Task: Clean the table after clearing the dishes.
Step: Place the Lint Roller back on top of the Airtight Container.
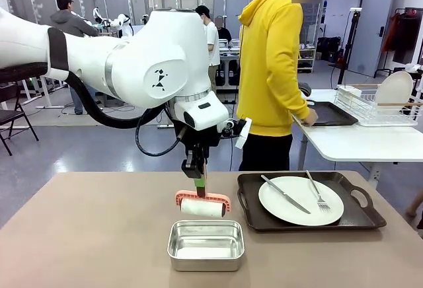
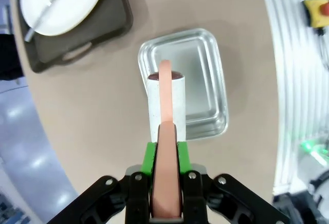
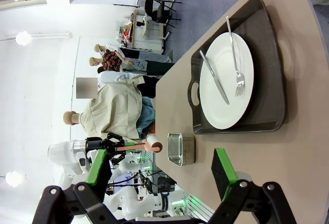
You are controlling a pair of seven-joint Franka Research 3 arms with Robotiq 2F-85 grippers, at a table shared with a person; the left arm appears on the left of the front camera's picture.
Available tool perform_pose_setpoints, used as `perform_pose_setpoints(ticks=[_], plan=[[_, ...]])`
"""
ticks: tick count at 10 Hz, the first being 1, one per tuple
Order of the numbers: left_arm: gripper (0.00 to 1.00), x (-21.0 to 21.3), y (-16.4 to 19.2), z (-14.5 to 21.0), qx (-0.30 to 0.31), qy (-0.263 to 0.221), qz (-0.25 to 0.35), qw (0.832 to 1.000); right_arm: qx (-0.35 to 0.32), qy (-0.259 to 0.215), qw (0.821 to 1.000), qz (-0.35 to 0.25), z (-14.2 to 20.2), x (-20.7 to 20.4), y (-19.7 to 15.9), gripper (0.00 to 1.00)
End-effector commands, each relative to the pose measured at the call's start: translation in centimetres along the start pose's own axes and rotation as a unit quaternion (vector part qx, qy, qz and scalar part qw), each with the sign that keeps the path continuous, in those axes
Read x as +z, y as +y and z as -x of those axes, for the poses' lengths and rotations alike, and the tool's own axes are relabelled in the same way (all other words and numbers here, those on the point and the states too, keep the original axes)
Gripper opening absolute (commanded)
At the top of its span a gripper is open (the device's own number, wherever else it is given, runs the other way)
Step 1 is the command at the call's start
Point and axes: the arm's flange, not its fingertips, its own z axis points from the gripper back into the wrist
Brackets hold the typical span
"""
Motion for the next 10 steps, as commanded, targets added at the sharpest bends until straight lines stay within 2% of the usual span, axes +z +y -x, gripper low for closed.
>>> perform_pose_setpoints(ticks=[1,5,10], plan=[[0.21,-2.3,0.0,0.6,0.028,-0.023,0.017,0.999,0.003,0.002,1.000,0.003,0.2,0.1,0.3,1.00],[0.21,-6.3,0.2,1.1,0.045,-0.034,0.037,0.998,0.003,0.002,1.000,0.003,0.2,0.1,0.3,1.00],[0.21,-9.2,2.1,1.9,0.066,-0.006,0.038,0.997,0.003,0.002,1.000,0.003,0.2,0.1,0.3,1.00]])
